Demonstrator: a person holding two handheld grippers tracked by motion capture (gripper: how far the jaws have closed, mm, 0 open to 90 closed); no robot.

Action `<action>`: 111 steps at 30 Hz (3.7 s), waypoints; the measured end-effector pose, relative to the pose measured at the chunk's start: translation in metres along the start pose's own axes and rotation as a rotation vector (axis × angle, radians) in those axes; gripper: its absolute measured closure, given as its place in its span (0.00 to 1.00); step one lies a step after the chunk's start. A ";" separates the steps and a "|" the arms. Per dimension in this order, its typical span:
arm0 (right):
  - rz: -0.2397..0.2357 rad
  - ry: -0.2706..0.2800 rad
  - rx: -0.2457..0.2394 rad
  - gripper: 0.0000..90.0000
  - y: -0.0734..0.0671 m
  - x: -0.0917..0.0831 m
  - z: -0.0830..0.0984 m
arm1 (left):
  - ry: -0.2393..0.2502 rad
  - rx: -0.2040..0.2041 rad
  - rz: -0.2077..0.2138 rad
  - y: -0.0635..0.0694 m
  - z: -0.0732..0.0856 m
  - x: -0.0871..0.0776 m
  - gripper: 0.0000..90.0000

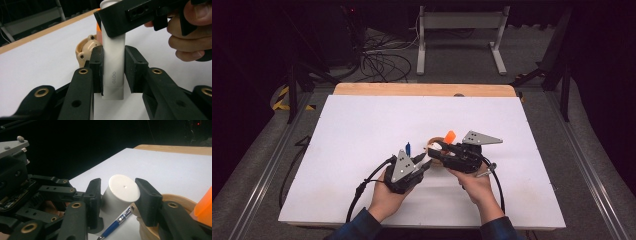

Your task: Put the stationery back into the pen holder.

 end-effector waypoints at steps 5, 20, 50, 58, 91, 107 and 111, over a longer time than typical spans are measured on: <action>0.004 -0.007 -0.031 0.70 -0.003 0.000 0.000 | -0.017 -0.012 0.012 -0.001 0.001 0.002 0.78; 0.101 0.025 -0.253 0.72 -0.016 -0.001 -0.008 | -0.032 -0.038 0.003 -0.011 0.000 -0.002 0.56; 0.294 0.043 -0.486 0.72 -0.008 -0.005 -0.011 | -0.076 -0.129 -0.157 -0.025 0.019 -0.005 0.29; 0.295 -0.001 -0.470 0.72 0.001 0.003 0.003 | -0.107 -0.136 -0.177 -0.023 0.026 -0.004 0.29; 0.288 0.055 -0.450 0.50 0.003 -0.006 0.004 | -0.359 -0.171 -0.314 -0.018 0.062 0.016 0.50; 0.265 0.151 -0.415 0.50 -0.005 -0.028 -0.018 | -0.372 -0.299 -0.460 -0.013 0.060 0.024 0.60; 0.284 0.150 -0.444 0.50 0.000 -0.032 -0.021 | -0.376 -0.303 -0.485 -0.010 0.059 0.025 0.63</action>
Point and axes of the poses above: each handheld gripper's, and its own axes: x roughly forward along the jaws, z roughly out of its underside, y roughly to its right, the point moved 3 cm from there along x, roughly forward along the jaws, and after that the axes turned 9 degrees about y, right-handed, at the moved point
